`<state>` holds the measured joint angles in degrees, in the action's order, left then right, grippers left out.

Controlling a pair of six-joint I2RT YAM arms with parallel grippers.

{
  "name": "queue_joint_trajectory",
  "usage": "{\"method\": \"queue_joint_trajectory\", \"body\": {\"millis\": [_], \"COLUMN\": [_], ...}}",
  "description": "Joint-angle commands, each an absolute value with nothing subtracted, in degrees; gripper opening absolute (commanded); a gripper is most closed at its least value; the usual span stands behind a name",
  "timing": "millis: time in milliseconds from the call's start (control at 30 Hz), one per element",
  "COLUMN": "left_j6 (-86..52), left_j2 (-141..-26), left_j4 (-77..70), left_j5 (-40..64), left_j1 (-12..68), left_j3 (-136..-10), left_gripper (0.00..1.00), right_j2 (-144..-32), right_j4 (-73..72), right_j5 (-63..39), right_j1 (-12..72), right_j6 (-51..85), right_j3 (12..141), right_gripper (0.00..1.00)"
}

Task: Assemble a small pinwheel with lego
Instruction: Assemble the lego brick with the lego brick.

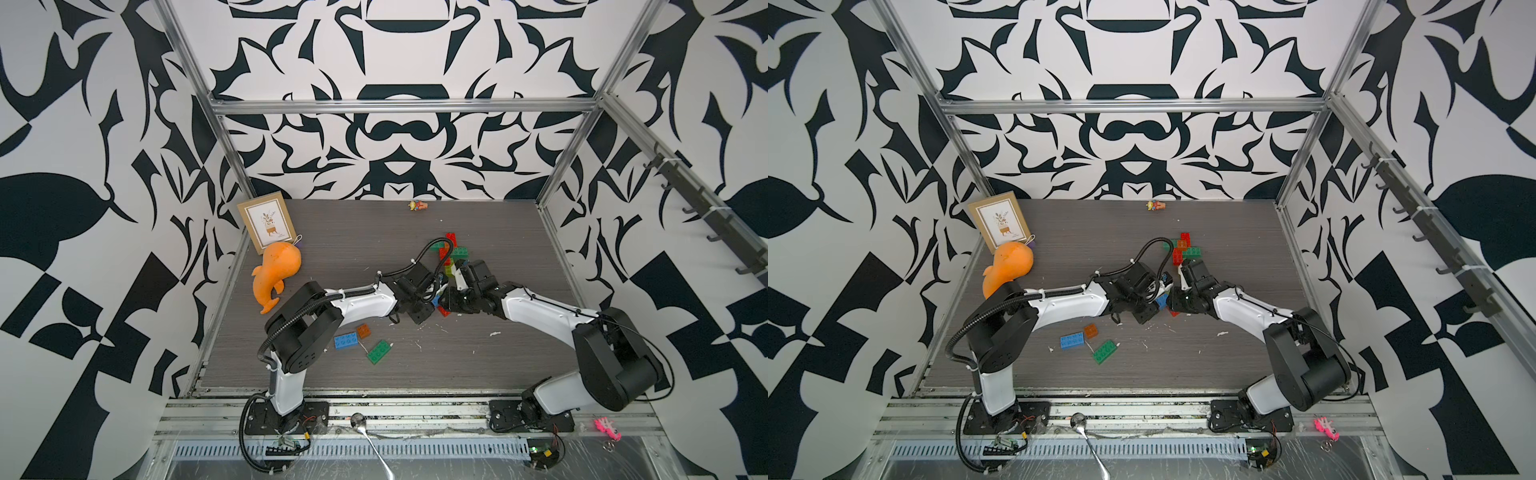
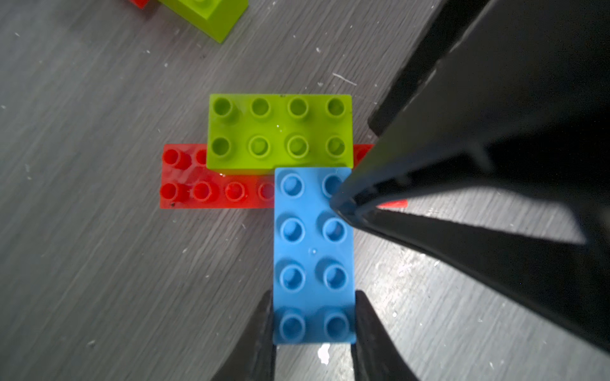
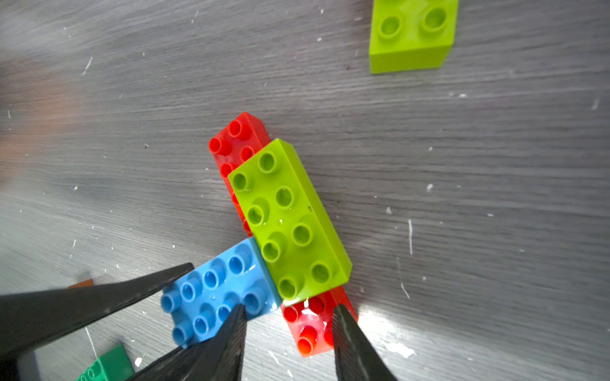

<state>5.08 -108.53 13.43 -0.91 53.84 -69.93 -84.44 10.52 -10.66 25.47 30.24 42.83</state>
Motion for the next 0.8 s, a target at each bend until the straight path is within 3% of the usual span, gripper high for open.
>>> {"method": "queue_joint_trajectory", "body": {"millis": [0, 167, 500, 767], "left_j6": [9.13, 10.03, 10.90, 8.32], "left_j2": [-110.09, -110.60, -110.34, -111.75], "left_j4": [17.87, 17.51, 15.20, 18.25], "left_j5": [-0.96, -1.06, -0.10, -0.52], "left_j1": [55.63, 55.63, 55.55, 55.20], "left_j3": [-71.37, -71.20, -70.56, -73.02], "left_gripper": [0.27, 0.26, 0.24, 0.24], "right_j2": [-85.74, -86.38, -84.69, -75.77], "right_j4": [18.17, 17.34, 15.84, 18.23], "right_j5": [-0.89, -1.91, -3.91, -9.15], "right_j1": [24.11, 24.17, 23.55, 23.33], "right_j6": [31.74, 32.85, 34.69, 28.39], "right_j3": [41.58, 40.52, 39.45, 41.62], "right_gripper": [0.44, 0.38, 0.36, 0.42]}}
